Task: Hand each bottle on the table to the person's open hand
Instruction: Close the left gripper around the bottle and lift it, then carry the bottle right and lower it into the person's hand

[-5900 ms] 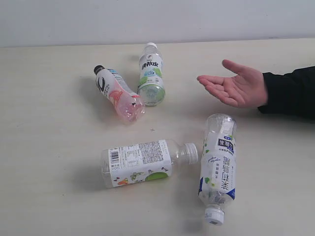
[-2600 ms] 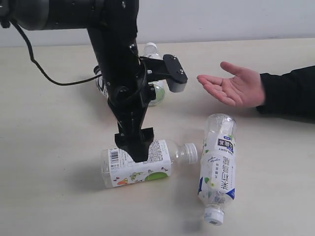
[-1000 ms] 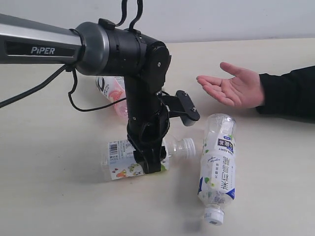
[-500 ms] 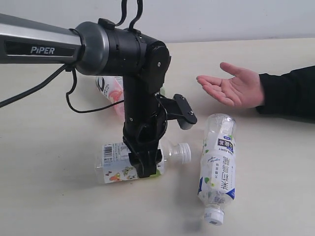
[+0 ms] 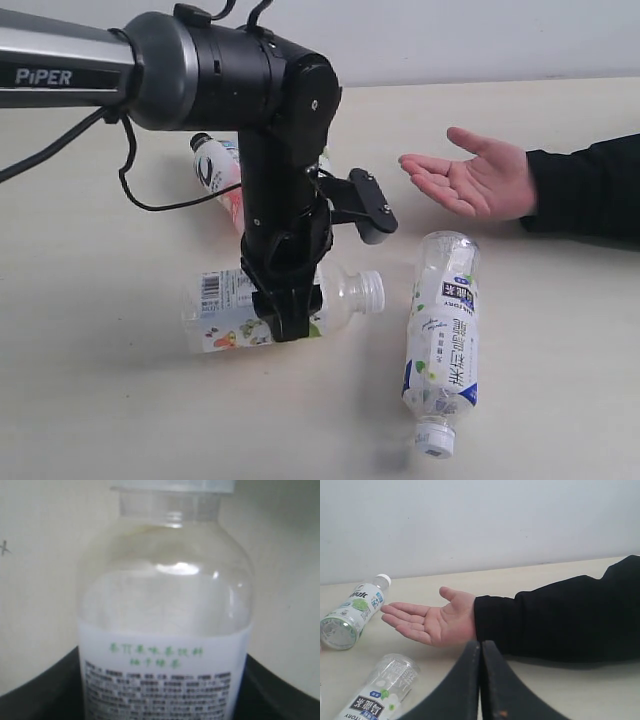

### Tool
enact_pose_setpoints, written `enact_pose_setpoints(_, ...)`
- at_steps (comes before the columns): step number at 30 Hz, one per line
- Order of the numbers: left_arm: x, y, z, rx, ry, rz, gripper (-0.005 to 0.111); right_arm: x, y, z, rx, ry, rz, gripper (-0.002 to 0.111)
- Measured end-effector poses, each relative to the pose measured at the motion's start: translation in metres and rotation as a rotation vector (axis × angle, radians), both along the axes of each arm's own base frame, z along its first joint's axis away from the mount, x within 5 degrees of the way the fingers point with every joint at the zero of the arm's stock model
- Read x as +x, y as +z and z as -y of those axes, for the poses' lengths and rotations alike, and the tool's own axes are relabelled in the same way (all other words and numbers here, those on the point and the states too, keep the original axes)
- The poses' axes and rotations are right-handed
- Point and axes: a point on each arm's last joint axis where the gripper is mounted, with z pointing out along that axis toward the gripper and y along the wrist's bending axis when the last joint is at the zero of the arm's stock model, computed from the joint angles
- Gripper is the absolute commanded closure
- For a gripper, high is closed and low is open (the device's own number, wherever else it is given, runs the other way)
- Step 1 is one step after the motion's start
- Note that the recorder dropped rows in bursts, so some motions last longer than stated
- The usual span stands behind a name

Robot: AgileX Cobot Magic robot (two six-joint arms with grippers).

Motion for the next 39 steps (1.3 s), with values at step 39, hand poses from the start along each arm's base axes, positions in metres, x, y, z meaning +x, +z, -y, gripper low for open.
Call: enact_pose_setpoints(39,0.041,0.123,0.033,-0.355,0.591,0.314,0.107,0.000,0.000,0.000,0.000,0.000,0.000,0.108)
